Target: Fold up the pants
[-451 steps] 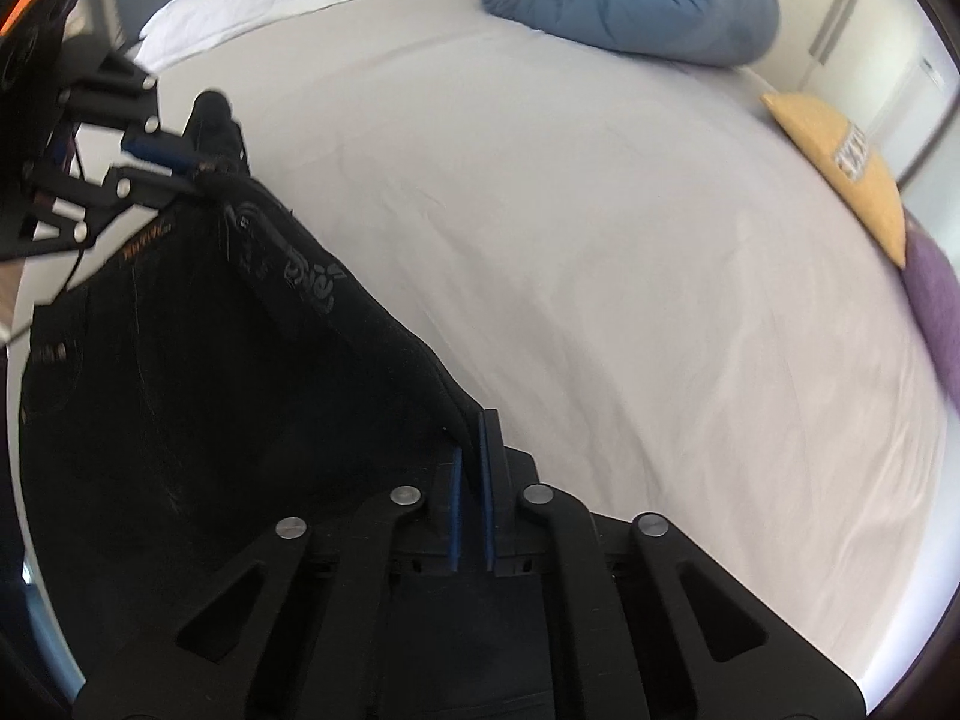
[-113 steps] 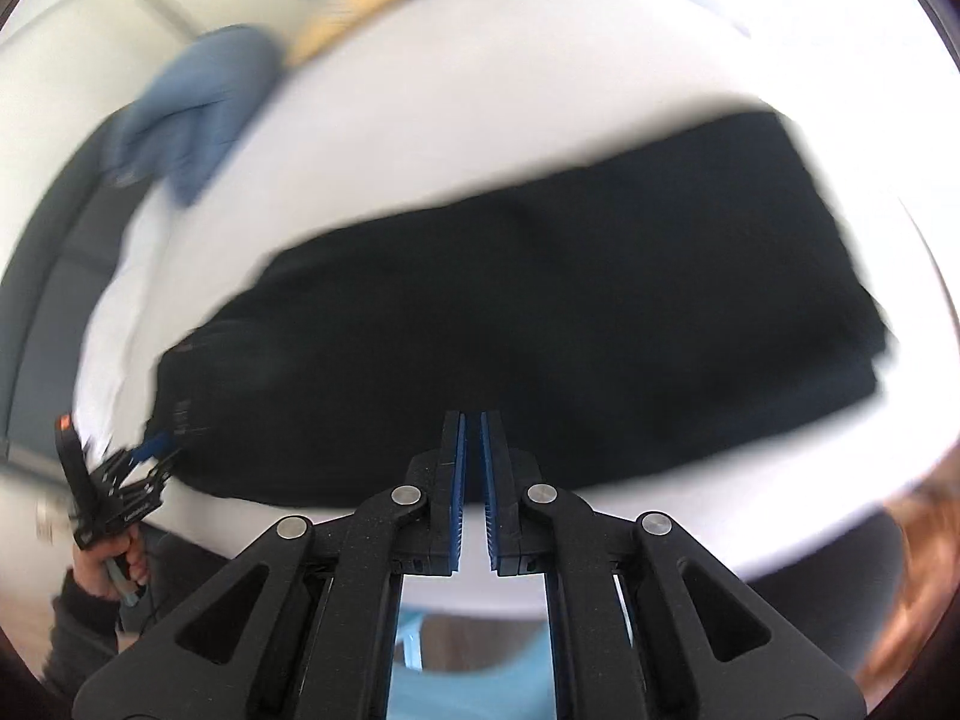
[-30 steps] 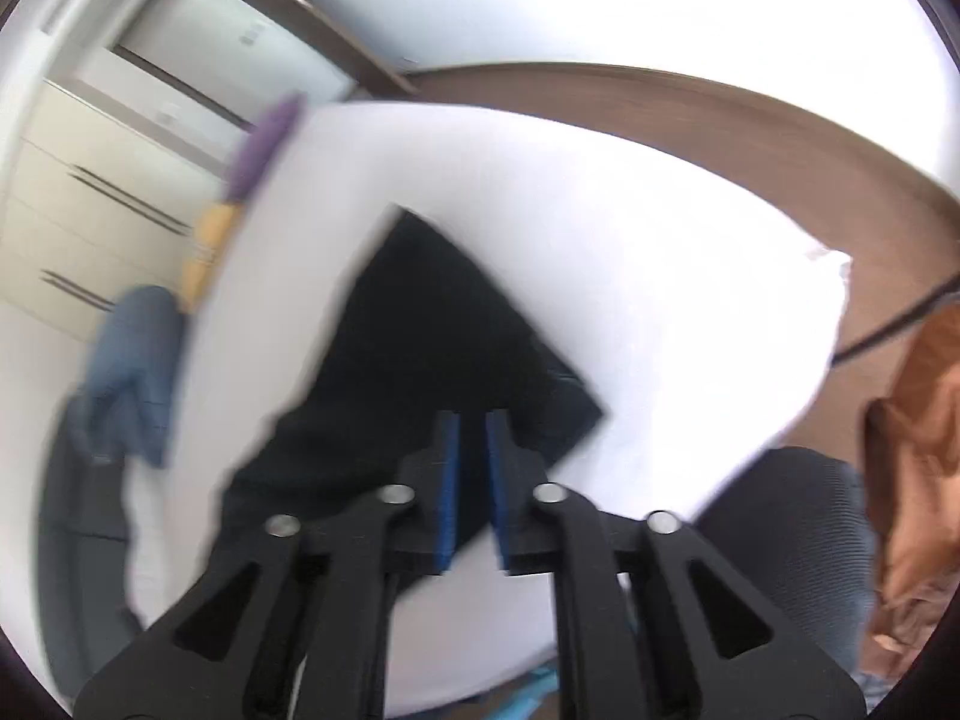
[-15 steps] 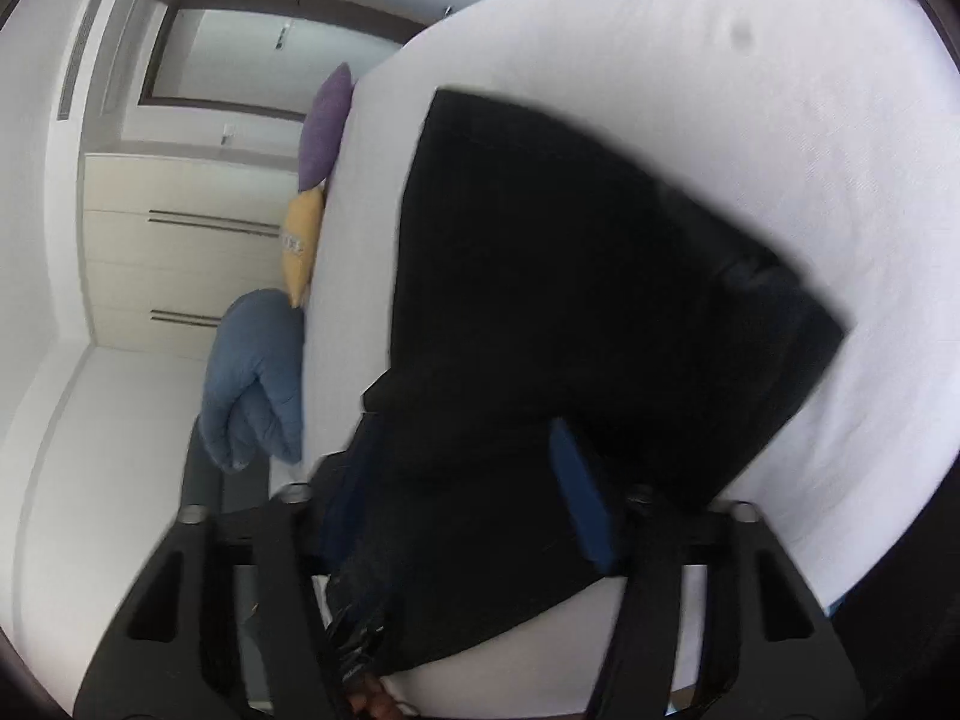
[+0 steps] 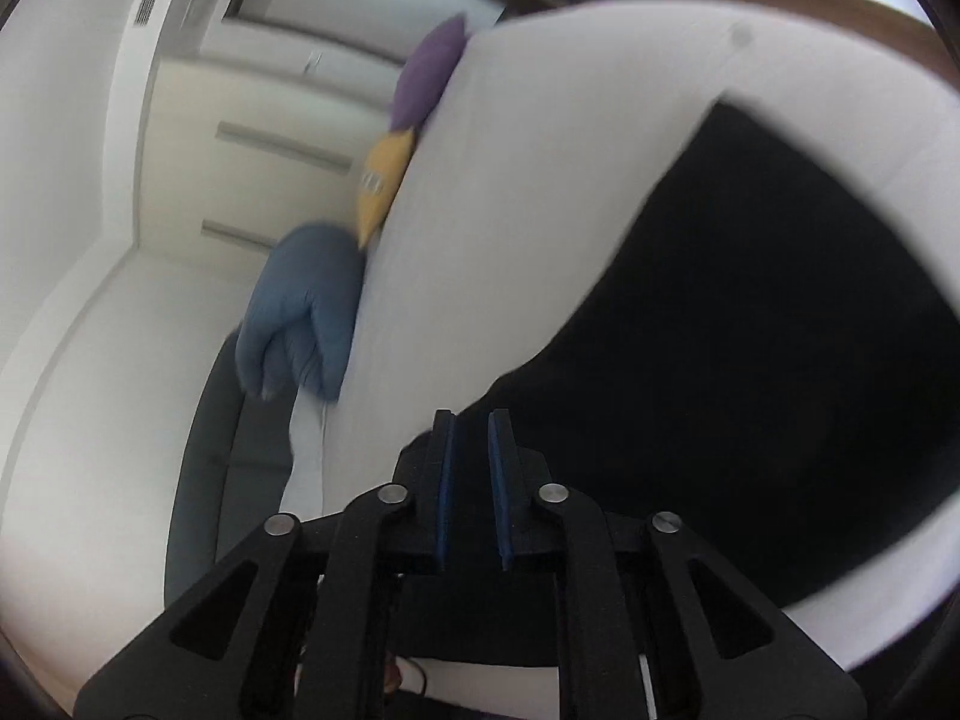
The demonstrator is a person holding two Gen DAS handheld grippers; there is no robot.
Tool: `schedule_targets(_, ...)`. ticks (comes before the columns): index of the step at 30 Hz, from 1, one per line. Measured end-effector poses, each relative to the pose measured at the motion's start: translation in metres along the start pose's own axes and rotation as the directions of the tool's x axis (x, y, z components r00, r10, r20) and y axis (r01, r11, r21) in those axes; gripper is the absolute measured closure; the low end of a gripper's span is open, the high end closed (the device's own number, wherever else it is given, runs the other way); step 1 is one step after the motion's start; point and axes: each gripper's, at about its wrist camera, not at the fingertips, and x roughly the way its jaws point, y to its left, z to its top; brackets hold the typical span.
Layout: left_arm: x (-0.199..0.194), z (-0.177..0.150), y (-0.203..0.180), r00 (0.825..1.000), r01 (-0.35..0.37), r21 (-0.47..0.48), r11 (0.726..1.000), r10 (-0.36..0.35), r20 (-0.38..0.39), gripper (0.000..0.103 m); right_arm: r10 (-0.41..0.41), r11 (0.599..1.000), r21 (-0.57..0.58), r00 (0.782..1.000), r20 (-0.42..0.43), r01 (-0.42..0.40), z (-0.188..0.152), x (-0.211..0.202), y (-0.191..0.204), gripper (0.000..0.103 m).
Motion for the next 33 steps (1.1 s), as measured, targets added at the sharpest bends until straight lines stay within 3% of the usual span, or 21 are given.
schedule_targets(2,0.017,-0.009,0.004,0.999,-0.001,-0.015,1.000,0.000,-0.034,0.019,-0.015,1.000,-0.026,0.995,-0.099,0.012,-0.004,0.056,0.001,0.059)
schedule_targets(3,0.015,-0.012,0.006,1.000,0.009,-0.021,1.000,-0.009,-0.017,0.019,-0.065,0.998,-0.008,0.991,-0.120,0.065,-0.004,0.075,-0.009,0.053)
schedule_targets(4,0.014,-0.014,0.007,1.000,0.010,-0.025,1.000,-0.011,-0.017,0.019,-0.087,0.996,0.017,0.989,-0.119,0.090,-0.003,0.087,-0.023,0.056)
schedule_targets(5,0.012,-0.016,0.007,1.000,0.010,-0.026,1.000,-0.011,-0.019,0.019,-0.076,0.996,0.048,0.991,-0.106,0.081,0.001,0.089,-0.041,0.077)
schedule_targets(6,0.010,-0.017,0.008,1.000,0.011,-0.025,1.000,-0.011,-0.021,0.019,-0.066,0.994,0.083,0.994,-0.085,0.073,0.005,0.084,-0.055,0.083)
schedule_targets(8,0.008,-0.021,0.008,1.000,0.011,-0.024,1.000,-0.012,-0.019,0.019,-0.089,0.988,0.129,0.996,0.027,0.085,0.015,0.049,-0.077,0.084)
schedule_targets(11,0.001,-0.026,0.009,1.000,-0.001,-0.028,1.000,0.001,-0.017,0.019,-0.204,0.967,0.195,0.954,0.220,0.162,0.028,-0.030,-0.102,0.083)
schedule_targets(12,-0.002,-0.029,0.007,1.000,-0.009,-0.033,0.999,0.008,-0.017,0.019,-0.236,0.959,0.220,0.934,0.268,0.179,0.028,-0.062,-0.107,0.076)
schedule_targets(14,-0.013,-0.033,0.004,1.000,0.000,-0.058,0.998,0.000,0.003,0.020,-0.388,0.918,0.229,0.846,0.365,0.323,0.026,-0.125,-0.100,0.021)
schedule_targets(15,-0.018,-0.035,0.002,1.000,0.014,-0.069,0.998,-0.013,0.018,0.020,-0.378,0.924,0.233,0.820,0.429,0.304,0.019,-0.148,-0.094,0.015)
schedule_targets(16,-0.025,-0.039,-0.002,0.999,0.025,-0.076,0.997,-0.022,0.039,0.020,-0.328,0.942,0.227,0.819,0.471,0.247,0.012,-0.163,-0.089,0.012)
schedule_targets(17,-0.030,-0.042,-0.005,0.998,0.026,-0.077,0.997,-0.022,0.052,0.020,-0.282,0.956,0.213,0.833,0.475,0.202,0.005,-0.170,-0.084,0.012)
schedule_targets(21,-0.037,-0.057,0.001,0.997,0.039,-0.159,0.987,-0.027,0.078,0.020,-0.190,0.968,0.226,0.913,0.361,0.112,-0.018,-0.147,-0.079,0.013)
schedule_targets(23,-0.038,-0.064,0.009,0.996,0.053,-0.201,0.978,-0.037,0.080,0.020,-0.165,0.954,0.290,0.936,0.311,0.072,-0.026,-0.121,-0.090,0.014)
schedule_targets(27,-0.045,-0.063,0.024,0.995,0.026,-0.210,0.977,-0.005,0.101,0.024,-0.232,0.914,0.379,0.953,0.196,0.145,-0.031,-0.084,-0.120,0.021)
schedule_targets(28,-0.047,-0.061,0.034,0.995,0.028,-0.220,0.975,-0.005,0.103,0.028,-0.232,0.908,0.396,0.951,0.205,0.136,-0.039,-0.087,-0.140,0.022)
schedule_targets(31,-0.045,-0.055,0.044,0.994,0.033,-0.252,0.967,-0.006,0.108,0.039,-0.189,0.905,0.419,0.950,0.248,0.071,-0.039,-0.076,-0.147,0.022)
schedule_targets(33,-0.044,-0.052,0.050,0.994,0.033,-0.262,0.964,-0.005,0.105,0.041,-0.127,0.908,0.420,0.951,0.282,-0.003,-0.045,-0.103,-0.149,0.024)
